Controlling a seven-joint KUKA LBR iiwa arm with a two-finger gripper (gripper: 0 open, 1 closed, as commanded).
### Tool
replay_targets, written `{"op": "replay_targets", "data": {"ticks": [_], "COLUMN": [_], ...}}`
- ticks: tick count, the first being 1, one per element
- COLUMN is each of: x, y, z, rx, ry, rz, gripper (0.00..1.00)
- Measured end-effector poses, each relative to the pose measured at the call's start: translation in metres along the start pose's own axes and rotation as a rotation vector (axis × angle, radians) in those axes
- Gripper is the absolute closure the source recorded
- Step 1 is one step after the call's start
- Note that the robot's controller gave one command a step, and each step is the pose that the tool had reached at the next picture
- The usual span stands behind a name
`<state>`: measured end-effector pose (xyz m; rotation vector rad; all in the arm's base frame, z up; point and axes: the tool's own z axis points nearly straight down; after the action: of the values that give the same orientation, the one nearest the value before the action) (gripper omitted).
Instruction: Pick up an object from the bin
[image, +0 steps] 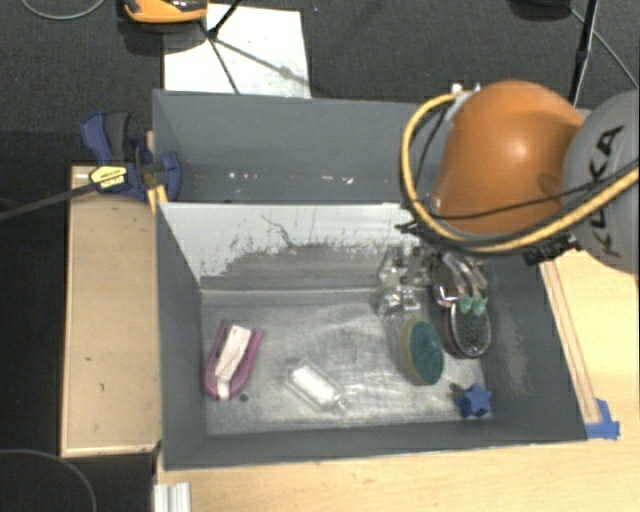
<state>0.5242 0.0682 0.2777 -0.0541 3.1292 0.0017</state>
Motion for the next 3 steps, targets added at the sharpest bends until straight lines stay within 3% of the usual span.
{"op": "replay_targets", "data": {"ticks": [1, 2, 3], "x": [0.001, -0.041, -0.007], "y": [0.0, -0.024, 0.009], "z": [0.005, -0.081, 0.025], "rx": [0.001, 0.001, -0.002], "ry": [0.01, -0.001, 0.018], "rz": [-0.003, -0.166, -0.205], "gripper": [0.0, 0.0, 0.0]}}
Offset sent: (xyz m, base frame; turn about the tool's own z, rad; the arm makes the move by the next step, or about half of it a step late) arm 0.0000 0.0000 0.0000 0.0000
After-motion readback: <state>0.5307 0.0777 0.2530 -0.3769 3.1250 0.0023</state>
